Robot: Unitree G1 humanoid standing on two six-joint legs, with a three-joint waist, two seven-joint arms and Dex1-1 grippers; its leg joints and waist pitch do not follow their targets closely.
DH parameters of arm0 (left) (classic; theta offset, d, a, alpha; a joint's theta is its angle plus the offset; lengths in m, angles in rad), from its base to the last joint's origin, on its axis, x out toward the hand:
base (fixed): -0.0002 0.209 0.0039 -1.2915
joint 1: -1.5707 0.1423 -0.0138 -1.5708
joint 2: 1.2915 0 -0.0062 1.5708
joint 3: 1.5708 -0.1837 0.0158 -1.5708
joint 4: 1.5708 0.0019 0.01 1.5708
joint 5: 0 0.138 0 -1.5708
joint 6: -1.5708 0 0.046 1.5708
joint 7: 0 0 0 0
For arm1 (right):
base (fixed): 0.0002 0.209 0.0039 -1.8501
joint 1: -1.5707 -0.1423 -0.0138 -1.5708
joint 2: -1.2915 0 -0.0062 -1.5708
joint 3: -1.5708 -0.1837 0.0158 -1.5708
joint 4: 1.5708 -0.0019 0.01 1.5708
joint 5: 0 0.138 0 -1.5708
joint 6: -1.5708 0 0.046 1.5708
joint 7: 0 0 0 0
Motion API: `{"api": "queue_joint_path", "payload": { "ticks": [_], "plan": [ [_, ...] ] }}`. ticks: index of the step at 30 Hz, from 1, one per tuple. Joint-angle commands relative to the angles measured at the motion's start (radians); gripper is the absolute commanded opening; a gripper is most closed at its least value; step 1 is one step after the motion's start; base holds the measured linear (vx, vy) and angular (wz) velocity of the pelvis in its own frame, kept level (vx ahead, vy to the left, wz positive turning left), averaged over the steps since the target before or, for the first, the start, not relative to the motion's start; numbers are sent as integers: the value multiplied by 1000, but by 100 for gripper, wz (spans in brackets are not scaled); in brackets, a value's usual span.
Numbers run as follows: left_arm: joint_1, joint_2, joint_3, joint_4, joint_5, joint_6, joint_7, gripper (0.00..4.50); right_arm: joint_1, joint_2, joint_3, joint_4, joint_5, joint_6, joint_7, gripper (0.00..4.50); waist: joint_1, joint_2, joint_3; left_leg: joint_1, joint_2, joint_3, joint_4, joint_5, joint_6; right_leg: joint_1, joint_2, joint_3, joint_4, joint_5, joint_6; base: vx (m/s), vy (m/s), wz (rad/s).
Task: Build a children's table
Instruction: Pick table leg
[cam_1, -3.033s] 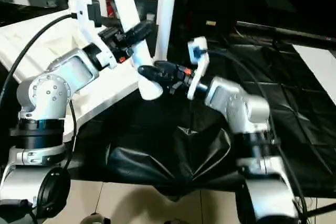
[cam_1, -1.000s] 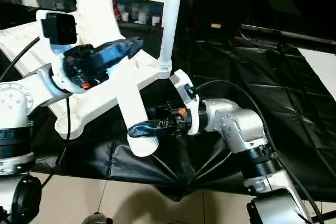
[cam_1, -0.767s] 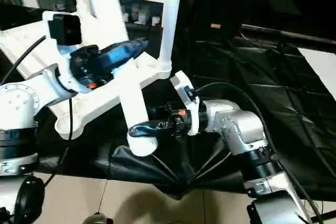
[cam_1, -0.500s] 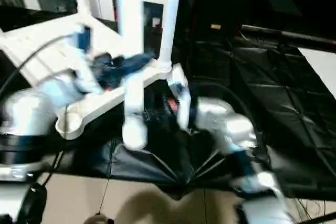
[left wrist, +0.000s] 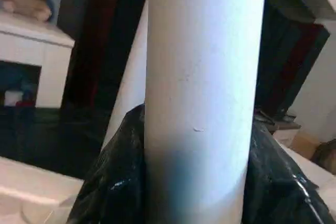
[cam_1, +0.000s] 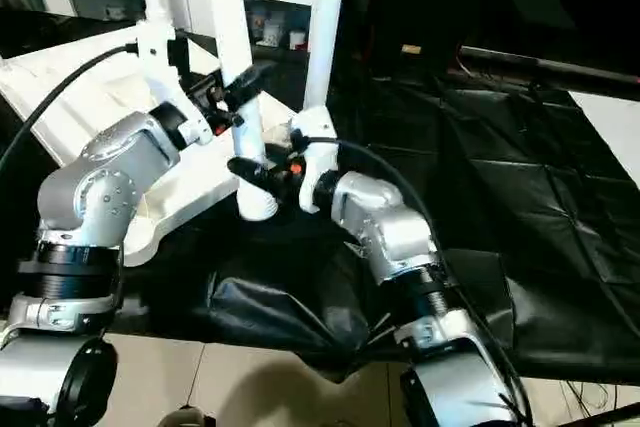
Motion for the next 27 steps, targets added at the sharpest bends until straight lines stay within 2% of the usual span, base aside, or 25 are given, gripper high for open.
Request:
{"api": "queue_joint_path", "payload": {
  "ticks": [1,4,5,6,8,9,10,11,16,18,20,23,27],
  "plan": [
    [-20,-3,2,-24,-3,-11,-2,183,-9,-12,-10,6,-10,-5,-15,257,-1,9,-79,14,15,2,-70,-133,-40,55,-66,36,-62,-104,-174,0,0,0],
    [-20,-6,3,-23,1,-18,-2,183,-11,-6,-14,15,-13,-12,-17,257,-2,9,-79,15,15,2,-69,-135,-39,54,-65,37,-62,-106,-171,0,0,0],
    [-20,-6,3,-23,1,-18,-2,183,-11,-6,-14,15,-13,-12,-17,238,-2,10,-79,15,15,2,-69,-134,-38,53,-66,37,-62,-103,-172,0,0,0],
    [-22,-8,7,-23,-7,-12,-9,183,-14,-16,-23,19,-11,-18,-8,228,-5,25,-79,17,14,2,-68,-139,-43,51,-63,37,-64,-87,-175,0,0,0],
    [-20,-9,2,-20,-9,-16,-13,183,-16,-38,-39,20,5,-21,20,217,-4,23,-80,17,14,1,-68,-149,-44,54,-62,37,-62,-78,-182,0,0,0],
    [-17,-10,-1,-17,-10,-19,-14,218,-15,-45,-44,19,15,-23,36,208,-2,24,-80,16,14,1,-68,-149,-42,55,-63,37,-62,-72,-186,0,0,0],
    [-13,-15,4,-19,-35,-8,-30,218,-12,-50,-49,12,29,-15,53,208,-2,23,-80,15,14,1,-68,-147,-41,56,-63,37,-61,-70,-187,0,0,0],
    [-11,-18,9,-22,-53,1,-42,239,-11,-52,-52,7,37,-8,62,199,-2,22,-80,15,12,1,-67,-147,-38,58,-63,37,-61,-69,-192,0,0,0],
    [-9,0,28,-34,-125,78,-108,269,23,-121,-52,-101,146,88,275,191,3,19,-81,14,15,0,-66,-138,-14,62,-62,35,-56,-37,-211,0,0,0],
    [-11,21,48,-40,-202,136,-199,298,25,-172,-57,-135,208,152,401,187,5,27,-81,16,12,1,-64,-140,-5,62,-61,34,-57,-43,-225,0,0,0],
    [-10,33,53,-47,-231,159,-237,298,24,-193,-56,-140,222,173,440,187,5,24,-80,15,12,1,-64,-148,-3,62,-60,33,-58,-46,-233,0,0,0],
    [-9,61,50,-66,-276,209,-295,298,21,-232,-41,-140,229,196,505,187,5,27,-79,17,12,1,-64,-161,-11,59,-61,33,-60,-70,-238,0,0,0],
    [-13,77,33,-68,-275,231,-303,260,16,-255,-30,-135,231,204,538,187,7,27,-79,18,15,0,-65,-168,-19,58,-63,32,-63,-98,-234,0,0,0]
  ]
}}
